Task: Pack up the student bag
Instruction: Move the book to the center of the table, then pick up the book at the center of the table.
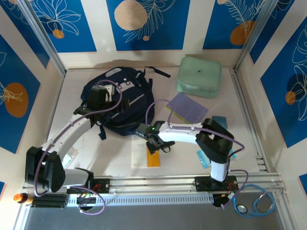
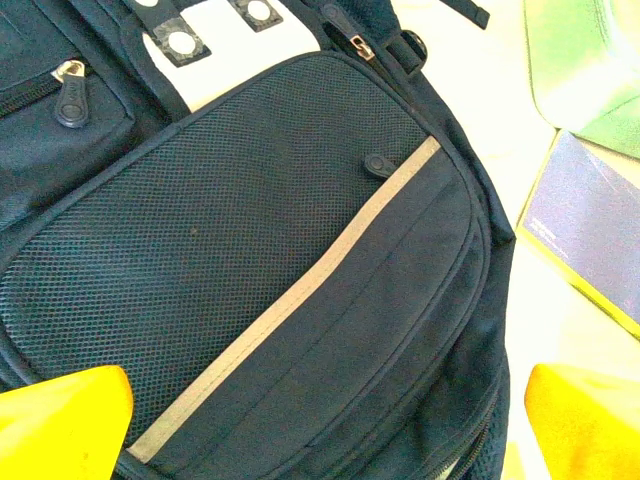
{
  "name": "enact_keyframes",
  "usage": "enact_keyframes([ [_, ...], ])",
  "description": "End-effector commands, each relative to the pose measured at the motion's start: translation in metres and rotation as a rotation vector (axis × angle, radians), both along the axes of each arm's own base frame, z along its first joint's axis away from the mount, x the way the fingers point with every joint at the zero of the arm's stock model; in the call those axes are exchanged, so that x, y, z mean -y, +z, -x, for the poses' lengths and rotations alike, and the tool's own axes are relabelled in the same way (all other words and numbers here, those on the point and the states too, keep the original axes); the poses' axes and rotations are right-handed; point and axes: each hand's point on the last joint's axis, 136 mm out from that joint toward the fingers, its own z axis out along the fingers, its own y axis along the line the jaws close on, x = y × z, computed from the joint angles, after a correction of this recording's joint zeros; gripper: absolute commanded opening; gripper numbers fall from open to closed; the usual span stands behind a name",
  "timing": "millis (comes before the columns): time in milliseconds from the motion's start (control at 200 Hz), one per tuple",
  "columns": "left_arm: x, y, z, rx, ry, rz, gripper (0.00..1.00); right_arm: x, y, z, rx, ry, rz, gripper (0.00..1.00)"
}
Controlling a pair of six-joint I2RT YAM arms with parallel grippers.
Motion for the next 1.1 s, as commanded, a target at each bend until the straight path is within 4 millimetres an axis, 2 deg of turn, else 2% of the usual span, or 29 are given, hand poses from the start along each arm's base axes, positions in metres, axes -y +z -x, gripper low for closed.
enact_keyframes([
  [0,0.006,0.016,-0.006,0.019,-0.015,0.048,1.00,0.058,-0.009,-0.001,0.004,-0.084,0.155,0.85],
  [180,0.013,0.014,-0.005,-0.021,-0.024,0.092,1.00,0.088,-0.009,-0.005,0.003,-0.183,0.148,0.82],
  [345,0.033,0.019,0.002,-0.071,-0.075,0.169,1.00,0.095,0.008,-0.017,0.035,-0.242,0.070,0.81],
  [435,0.045,0.018,0.009,-0.089,-0.099,0.185,1.00,0.086,0.027,-0.025,0.049,-0.278,-0.032,0.81],
  [540,0.067,0.012,0.019,-0.130,-0.132,0.195,0.99,0.063,0.051,-0.035,0.047,-0.328,-0.259,0.81],
  [670,0.102,-0.006,0.037,-0.197,-0.179,0.170,0.97,0.047,0.063,-0.046,-0.006,-0.497,-0.522,0.77],
  [760,0.122,-0.022,0.047,-0.233,-0.197,0.166,0.95,0.038,0.059,-0.052,-0.053,-0.566,-0.640,0.69],
  [880,0.145,-0.044,0.057,-0.291,-0.202,0.169,0.89,0.034,0.048,-0.057,-0.101,-0.620,-0.678,0.61],
  [940,0.155,-0.053,0.063,-0.314,-0.214,0.165,0.86,0.035,0.042,-0.059,-0.120,-0.636,-0.668,0.55],
  [1095,0.177,-0.076,0.077,-0.362,-0.259,0.116,0.77,0.045,0.023,-0.059,-0.166,-0.695,-0.639,0.49],
])
